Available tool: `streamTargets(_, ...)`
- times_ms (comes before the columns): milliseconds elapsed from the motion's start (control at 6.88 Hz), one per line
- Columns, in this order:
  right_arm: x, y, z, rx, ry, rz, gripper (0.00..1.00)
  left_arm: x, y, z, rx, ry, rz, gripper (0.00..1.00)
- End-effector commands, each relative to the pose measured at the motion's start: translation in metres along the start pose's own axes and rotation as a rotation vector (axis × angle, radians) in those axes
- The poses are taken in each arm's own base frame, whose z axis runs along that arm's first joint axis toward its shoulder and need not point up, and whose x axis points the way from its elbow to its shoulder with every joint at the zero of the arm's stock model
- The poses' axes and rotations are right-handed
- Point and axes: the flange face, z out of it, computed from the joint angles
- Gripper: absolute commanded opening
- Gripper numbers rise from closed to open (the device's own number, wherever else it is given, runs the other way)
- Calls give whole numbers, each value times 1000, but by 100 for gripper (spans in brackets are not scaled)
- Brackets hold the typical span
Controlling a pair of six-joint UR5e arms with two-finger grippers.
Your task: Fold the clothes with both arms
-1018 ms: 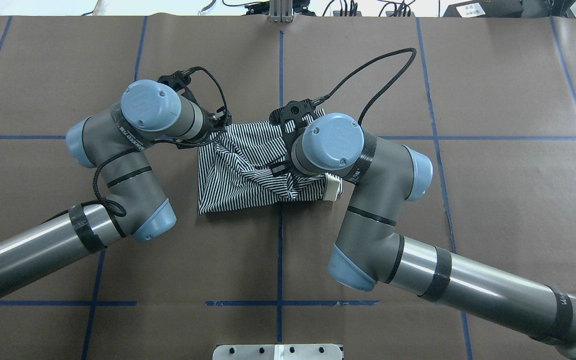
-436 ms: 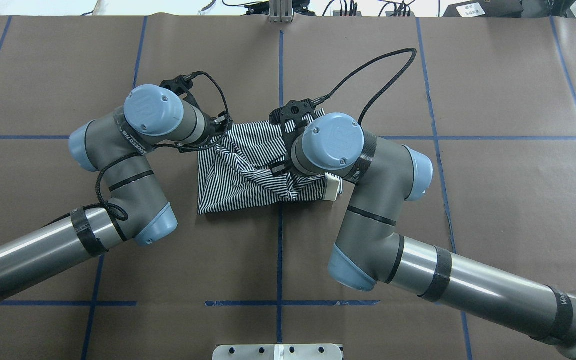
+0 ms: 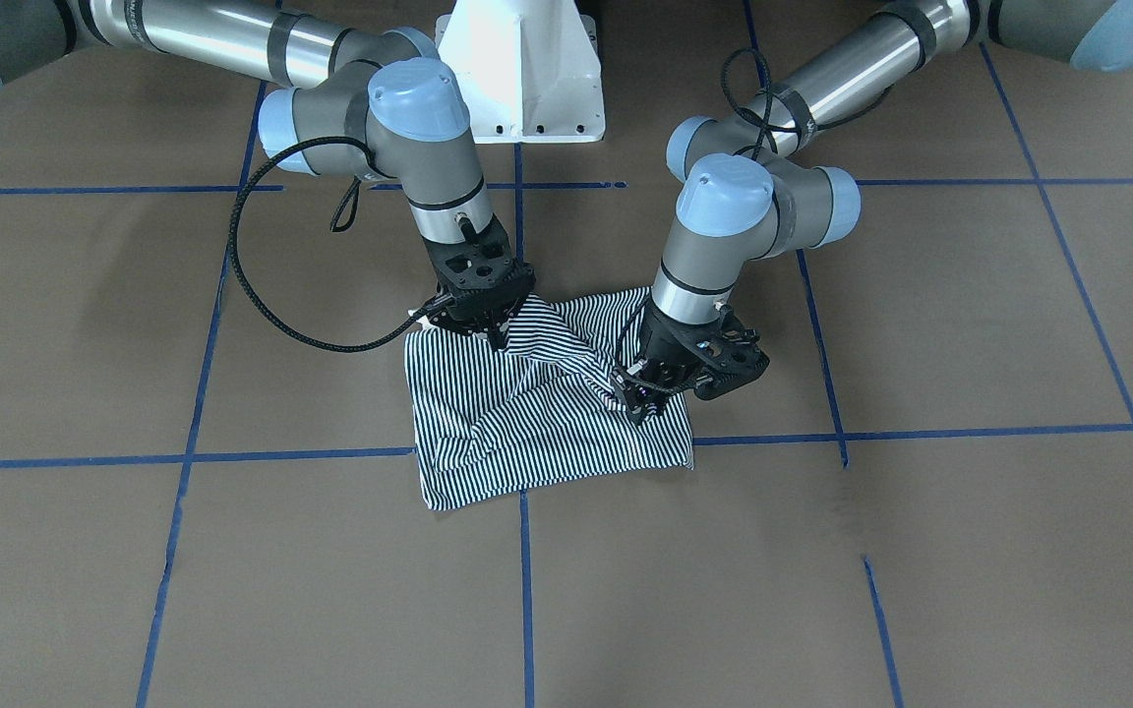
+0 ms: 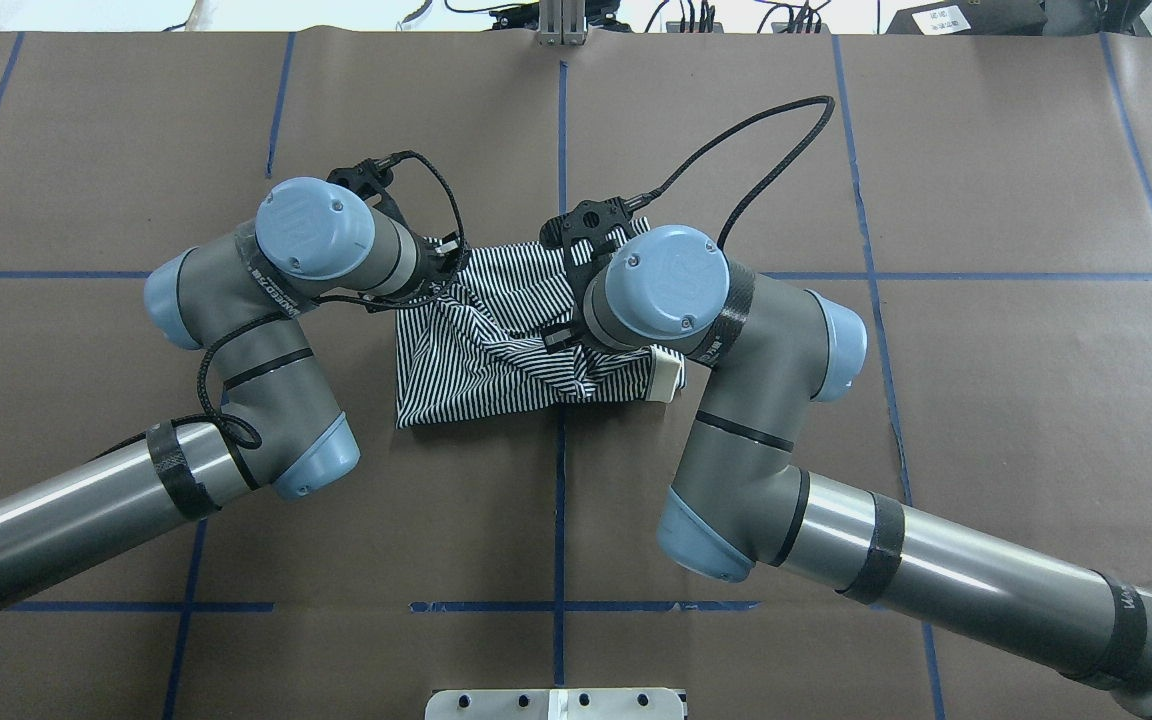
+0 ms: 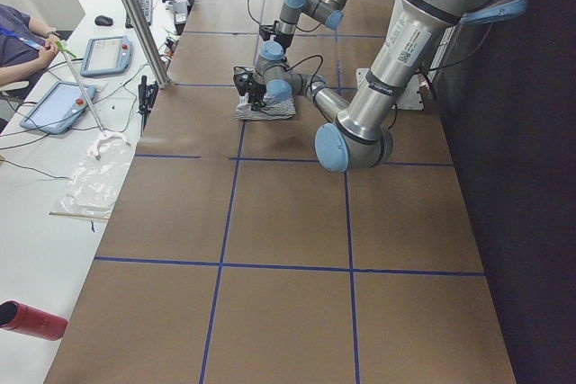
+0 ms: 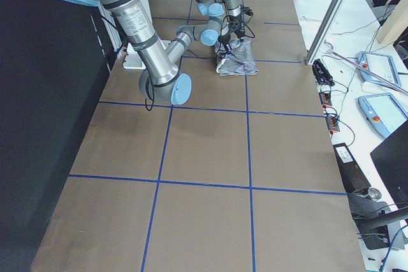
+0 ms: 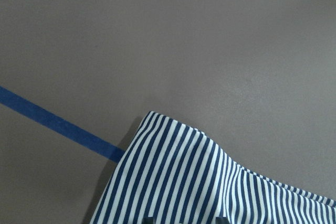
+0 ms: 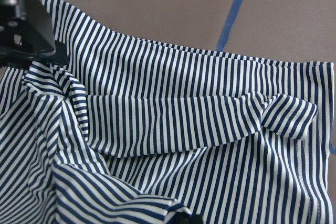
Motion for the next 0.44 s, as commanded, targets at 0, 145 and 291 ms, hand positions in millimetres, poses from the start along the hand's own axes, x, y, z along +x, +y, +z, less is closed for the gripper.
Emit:
streamTargets(0,0,0,0,1,-1,0,0,3,1,-3,-4,5,1,0)
streamTargets(145,1,0,-1,2,-2,0,0,4,-1,-6,-1,4,0,0)
streamTargets(291,3,1,0,0,2,1,0,3,-16,-10,17,5,-9,0)
